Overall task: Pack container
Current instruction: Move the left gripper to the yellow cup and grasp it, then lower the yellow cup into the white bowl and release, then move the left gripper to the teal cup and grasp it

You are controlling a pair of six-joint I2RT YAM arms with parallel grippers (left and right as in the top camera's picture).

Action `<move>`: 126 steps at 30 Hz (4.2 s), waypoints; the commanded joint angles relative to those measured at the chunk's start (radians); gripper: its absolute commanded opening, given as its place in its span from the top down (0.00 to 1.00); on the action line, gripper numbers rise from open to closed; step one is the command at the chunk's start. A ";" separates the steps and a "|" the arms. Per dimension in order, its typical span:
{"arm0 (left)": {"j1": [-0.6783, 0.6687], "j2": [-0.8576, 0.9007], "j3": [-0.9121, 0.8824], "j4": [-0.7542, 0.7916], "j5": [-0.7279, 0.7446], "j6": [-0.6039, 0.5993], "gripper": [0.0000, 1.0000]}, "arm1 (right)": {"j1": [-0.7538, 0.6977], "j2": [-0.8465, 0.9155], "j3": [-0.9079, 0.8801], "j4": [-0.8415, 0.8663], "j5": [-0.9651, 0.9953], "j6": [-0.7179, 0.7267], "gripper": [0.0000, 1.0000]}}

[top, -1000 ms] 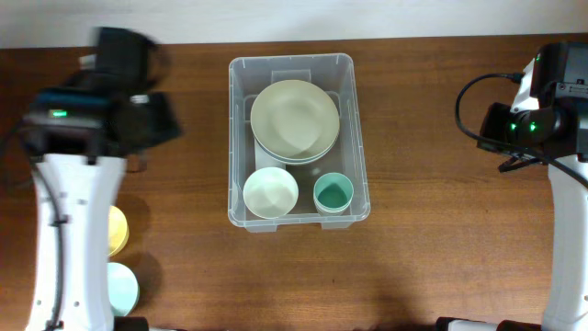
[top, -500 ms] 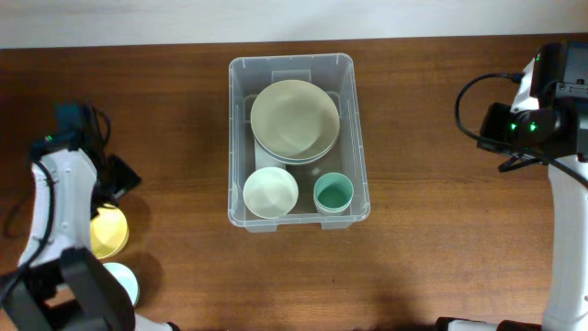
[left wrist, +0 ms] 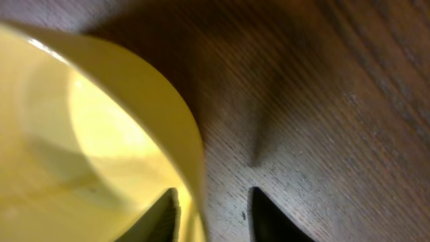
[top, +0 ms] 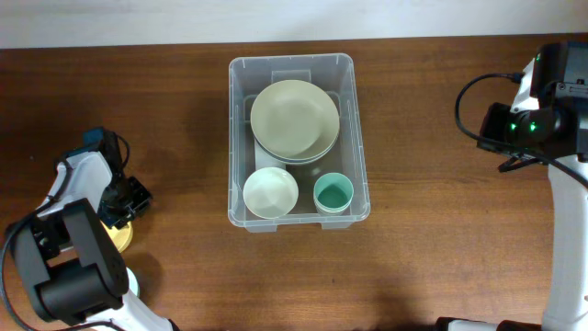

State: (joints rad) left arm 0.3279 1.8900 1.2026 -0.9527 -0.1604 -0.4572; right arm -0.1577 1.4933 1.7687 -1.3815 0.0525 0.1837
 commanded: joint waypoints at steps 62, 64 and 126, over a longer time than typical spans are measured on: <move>-0.679 -0.252 0.531 -0.414 -0.064 -0.028 0.34 | -0.006 0.002 -0.003 0.001 0.005 0.009 0.54; -0.603 -0.302 0.530 -0.438 -0.078 -0.028 0.31 | -0.006 0.002 -0.003 0.001 0.005 0.009 0.54; 0.050 -0.414 -0.474 0.255 0.115 -0.018 0.99 | -0.006 0.002 -0.003 0.005 0.005 0.009 0.54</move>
State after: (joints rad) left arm 0.3794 1.4662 0.6876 -0.7109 -0.0944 -0.5236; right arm -0.1577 1.4937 1.7676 -1.3808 0.0525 0.1841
